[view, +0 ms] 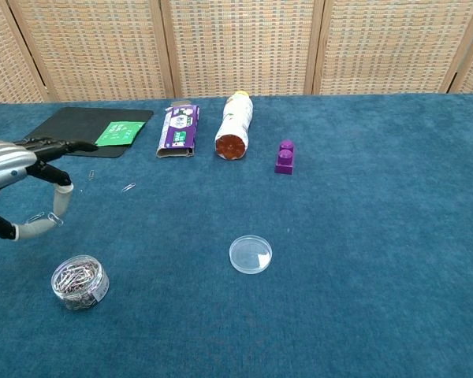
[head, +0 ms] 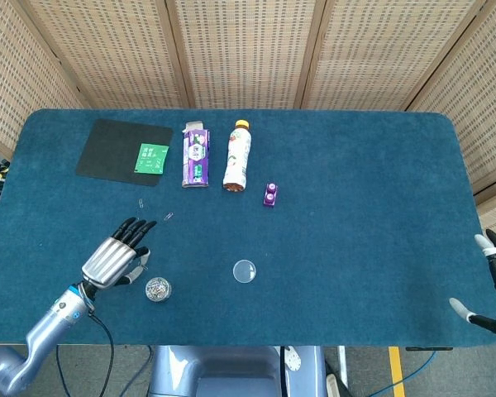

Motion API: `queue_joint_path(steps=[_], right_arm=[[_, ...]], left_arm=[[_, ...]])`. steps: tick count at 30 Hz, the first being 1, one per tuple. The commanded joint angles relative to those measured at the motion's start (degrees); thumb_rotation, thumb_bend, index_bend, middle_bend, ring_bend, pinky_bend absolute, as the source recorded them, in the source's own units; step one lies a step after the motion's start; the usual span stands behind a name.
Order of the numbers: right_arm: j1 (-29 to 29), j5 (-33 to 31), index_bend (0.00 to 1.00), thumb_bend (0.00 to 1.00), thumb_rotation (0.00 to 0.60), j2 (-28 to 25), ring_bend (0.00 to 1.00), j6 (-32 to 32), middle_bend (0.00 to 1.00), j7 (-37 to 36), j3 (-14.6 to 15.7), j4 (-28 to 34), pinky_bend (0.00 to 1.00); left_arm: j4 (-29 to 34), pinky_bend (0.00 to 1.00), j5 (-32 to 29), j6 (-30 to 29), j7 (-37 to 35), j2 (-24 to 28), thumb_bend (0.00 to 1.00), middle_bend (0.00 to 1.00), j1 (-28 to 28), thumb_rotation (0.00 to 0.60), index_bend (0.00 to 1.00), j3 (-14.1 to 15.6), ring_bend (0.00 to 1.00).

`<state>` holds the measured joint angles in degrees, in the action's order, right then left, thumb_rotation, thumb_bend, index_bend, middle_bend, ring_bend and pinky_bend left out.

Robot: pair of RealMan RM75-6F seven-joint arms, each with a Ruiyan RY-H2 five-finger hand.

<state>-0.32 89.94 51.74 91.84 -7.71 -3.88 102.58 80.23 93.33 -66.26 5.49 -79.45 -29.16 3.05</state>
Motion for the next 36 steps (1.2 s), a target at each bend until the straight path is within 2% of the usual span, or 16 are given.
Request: queue_joint_path(steps=[1, 10, 19, 21, 23, 26, 29, 36], right_arm=[[0.0, 0.0, 0.02, 0.00, 0.600, 0.0, 0.00, 0.1, 0.00, -0.1, 0.0, 0.0, 0.00], [-0.1, 0.0, 0.02, 0.00, 0.600, -0.2, 0.00, 0.3, 0.00, -0.7, -0.1, -0.2, 0.00], [-0.2, 0.1, 0.02, 0.00, 0.600, -0.3, 0.00, 0.4, 0.00, -1.0, 0.0, -0.1, 0.00], [-0.2, 0.1, 0.02, 0.00, 0.600, -0.3, 0.00, 0.5, 0.00, -1.0, 0.0, -0.2, 0.00], [-0.2, 0.1, 0.02, 0.00, 0.600, -0.3, 0.00, 0.4, 0.00, -1.0, 0.0, -0.2, 0.00], [-0.2, 0.0, 0.02, 0.00, 0.600, -0.3, 0.00, 0.4, 0.00, -1.1, 0.0, -0.2, 0.00], [-0.2, 0.1, 0.02, 0.00, 0.600, -0.4, 0.00, 0.4, 0.00, -1.2, 0.0, -0.2, 0.00], [-0.3, 0.2, 0.02, 0.00, 0.600, -0.4, 0.00, 0.6, 0.00, -1.2, 0.0, -0.3, 0.00]], left_arm=[[4.1, 0.00, 1.0, 1.6, 4.2, 1.3, 0.41, 0.00, -0.1, 0.600, 0.65, 1.6, 0.00], [6.4, 0.00, 0.1, 3.9, 9.4, 0.6, 0.41, 0.00, 0.4, 0.600, 0.65, 2.8, 0.00], [7.2, 0.00, -2.0, 5.3, 11.8, 0.3, 0.41, 0.00, 0.6, 0.600, 0.65, 2.3, 0.00], [7.2, 0.00, -2.0, 5.4, 11.8, 0.1, 0.41, 0.00, 0.5, 0.600, 0.61, 2.2, 0.00], [7.2, 0.00, -1.9, 5.2, 11.4, 0.0, 0.41, 0.00, 0.5, 0.600, 0.47, 2.1, 0.00], [7.3, 0.00, -1.8, 4.7, 10.6, 0.1, 0.40, 0.00, 0.6, 0.600, 0.32, 1.8, 0.00], [7.6, 0.00, -1.7, 4.4, 9.9, 0.7, 0.37, 0.00, 0.6, 0.600, 0.27, 1.7, 0.00], [8.5, 0.00, -1.4, 2.6, 6.6, 2.7, 0.37, 0.00, 0.9, 0.600, 0.28, 1.1, 0.00]])
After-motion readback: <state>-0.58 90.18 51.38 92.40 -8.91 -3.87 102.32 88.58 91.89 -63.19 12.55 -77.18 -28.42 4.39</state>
